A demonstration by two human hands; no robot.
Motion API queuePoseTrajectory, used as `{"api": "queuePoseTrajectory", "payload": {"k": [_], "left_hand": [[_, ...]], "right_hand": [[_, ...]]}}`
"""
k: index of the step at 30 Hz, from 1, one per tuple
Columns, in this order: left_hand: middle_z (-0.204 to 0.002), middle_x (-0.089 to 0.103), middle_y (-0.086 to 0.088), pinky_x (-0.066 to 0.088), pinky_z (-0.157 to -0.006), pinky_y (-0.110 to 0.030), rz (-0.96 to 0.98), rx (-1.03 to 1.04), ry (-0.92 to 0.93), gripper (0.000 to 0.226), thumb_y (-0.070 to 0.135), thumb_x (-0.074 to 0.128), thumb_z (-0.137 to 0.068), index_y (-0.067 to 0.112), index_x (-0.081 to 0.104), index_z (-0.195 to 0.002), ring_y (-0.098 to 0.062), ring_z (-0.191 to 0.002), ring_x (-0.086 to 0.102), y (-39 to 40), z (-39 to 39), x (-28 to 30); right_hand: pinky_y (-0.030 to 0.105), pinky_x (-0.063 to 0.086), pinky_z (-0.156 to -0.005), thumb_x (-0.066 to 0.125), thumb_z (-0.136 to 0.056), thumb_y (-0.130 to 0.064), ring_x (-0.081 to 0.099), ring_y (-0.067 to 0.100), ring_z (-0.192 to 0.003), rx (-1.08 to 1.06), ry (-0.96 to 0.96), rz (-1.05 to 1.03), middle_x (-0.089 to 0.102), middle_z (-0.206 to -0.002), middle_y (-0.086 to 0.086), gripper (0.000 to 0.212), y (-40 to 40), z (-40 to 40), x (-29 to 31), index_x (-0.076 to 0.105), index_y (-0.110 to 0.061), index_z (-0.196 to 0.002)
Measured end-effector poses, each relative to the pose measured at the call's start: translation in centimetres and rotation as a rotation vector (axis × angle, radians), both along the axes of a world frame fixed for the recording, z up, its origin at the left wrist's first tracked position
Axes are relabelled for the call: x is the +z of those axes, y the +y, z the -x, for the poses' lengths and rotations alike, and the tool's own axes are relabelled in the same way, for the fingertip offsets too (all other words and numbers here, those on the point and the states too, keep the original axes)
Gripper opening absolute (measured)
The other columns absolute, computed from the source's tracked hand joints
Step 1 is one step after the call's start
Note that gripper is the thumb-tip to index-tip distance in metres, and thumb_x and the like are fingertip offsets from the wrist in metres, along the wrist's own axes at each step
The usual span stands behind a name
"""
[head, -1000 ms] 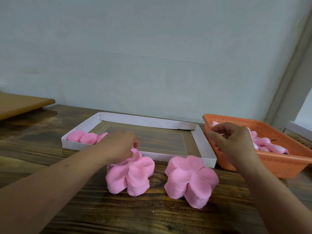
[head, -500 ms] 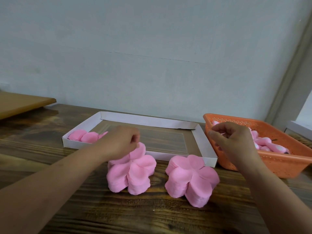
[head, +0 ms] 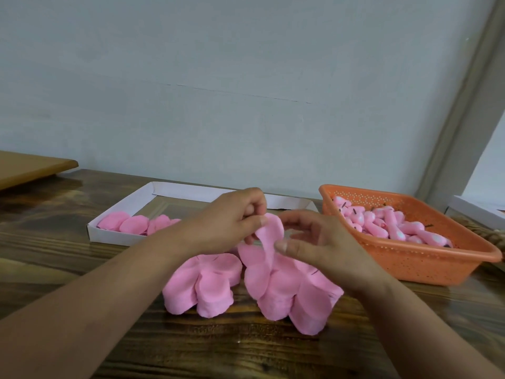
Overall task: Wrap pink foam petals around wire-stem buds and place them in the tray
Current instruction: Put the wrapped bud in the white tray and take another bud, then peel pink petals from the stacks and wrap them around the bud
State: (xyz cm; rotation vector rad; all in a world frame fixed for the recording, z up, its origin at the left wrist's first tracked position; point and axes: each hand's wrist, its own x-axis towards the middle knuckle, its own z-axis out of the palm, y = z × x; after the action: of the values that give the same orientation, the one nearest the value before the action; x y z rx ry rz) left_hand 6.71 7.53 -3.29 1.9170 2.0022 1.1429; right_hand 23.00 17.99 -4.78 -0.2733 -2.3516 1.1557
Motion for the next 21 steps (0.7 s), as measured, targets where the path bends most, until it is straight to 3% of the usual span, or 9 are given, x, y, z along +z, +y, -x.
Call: {"api": "queuePoseTrajectory", "payload": {"k": [3, 8, 11, 14, 17, 19, 21], "left_hand": [[-0.057, 0.056, 0.007, 0.044, -0.053, -0.013, 0.0, -0.047, -0.014, 0.023, 0.011, 0.054, -0.094, 0.022, 0.044, -0.075, -0.003, -0.054, 0.062, 0.8, -1.2, 0.3], [-0.061, 0.059, 0.001, 0.046, -0.056, -0.018, -0.055, -0.033, -0.106, 0.02, 0.013, 0.055, -0.094, 0.02, 0.047, -0.077, -0.003, -0.05, 0.059, 1.8, -2.0, 0.2], [-0.067, 0.064, 0.001, 0.053, -0.068, -0.028, -0.14, 0.08, -0.338, 0.018, 0.026, 0.054, -0.095, 0.015, 0.055, -0.081, -0.007, -0.055, 0.061, 2.5, -2.4, -0.6], [-0.082, 0.069, -0.002, 0.054, -0.08, -0.033, -0.071, 0.203, -0.651, 0.041, 0.051, 0.043, -0.094, 0.014, 0.061, -0.086, -0.011, -0.072, 0.067, 2.8, -2.5, -1.4], [-0.1, 0.071, -0.004, 0.052, -0.091, -0.034, 0.038, 0.174, -0.822, 0.071, 0.076, 0.037, -0.07, 0.018, 0.065, -0.099, -0.017, -0.097, 0.067, 2.5, -2.3, -2.1], [-0.112, 0.069, -0.005, 0.05, -0.096, -0.034, 0.116, 0.072, -0.883, 0.099, 0.085, 0.037, -0.051, 0.015, 0.064, -0.116, -0.018, -0.106, 0.064, 2.3, -2.2, -2.4], [-0.122, 0.065, -0.008, 0.045, -0.103, -0.036, 0.194, -0.04, -0.959, 0.111, 0.086, 0.037, -0.046, 0.013, 0.058, -0.127, -0.019, -0.114, 0.061, 2.4, -2.3, -2.6]], "right_hand": [[0.031, 0.051, -0.085, 0.065, -0.083, -0.022, 0.065, 0.007, -0.096, 0.086, 0.013, -0.035, 0.071, -0.101, -0.007, 0.019, -0.5, -0.1, 0.1, 0.067, -0.027, -0.102], [0.035, 0.049, -0.067, 0.061, -0.088, -0.008, 0.062, 0.02, -0.075, -0.006, 0.011, 0.111, 0.068, -0.086, 0.016, 0.01, 0.6, -0.8, 0.0, 0.07, -0.012, -0.088], [0.022, 0.039, -0.051, 0.062, -0.088, -0.01, 0.05, 0.011, -0.056, -0.101, 0.06, 0.13, 0.057, -0.061, 0.007, 0.013, 1.0, -0.6, 0.0, 0.066, -0.006, -0.075], [0.016, 0.033, -0.041, 0.061, -0.088, -0.01, 0.04, 0.005, -0.042, -0.265, 0.16, 0.218, 0.048, -0.049, -0.005, 0.019, 1.7, -0.4, -0.2, 0.064, -0.005, -0.07], [0.024, 0.042, -0.06, 0.058, -0.091, -0.01, 0.052, 0.014, -0.06, -0.346, 0.292, 0.431, 0.059, -0.065, 0.005, 0.022, 2.3, -0.1, -0.4, 0.068, -0.011, -0.071], [0.031, 0.049, -0.067, 0.056, -0.09, -0.012, 0.061, 0.019, -0.073, -0.27, 0.371, 0.593, 0.067, -0.077, 0.008, 0.021, 2.4, -0.1, 0.1, 0.073, -0.011, -0.078], [0.027, 0.053, -0.055, 0.058, -0.085, -0.015, 0.065, 0.013, -0.065, -0.131, 0.444, 0.766, 0.069, -0.071, 0.002, 0.022, 2.2, -0.1, 0.9, 0.077, -0.016, -0.075]]}}
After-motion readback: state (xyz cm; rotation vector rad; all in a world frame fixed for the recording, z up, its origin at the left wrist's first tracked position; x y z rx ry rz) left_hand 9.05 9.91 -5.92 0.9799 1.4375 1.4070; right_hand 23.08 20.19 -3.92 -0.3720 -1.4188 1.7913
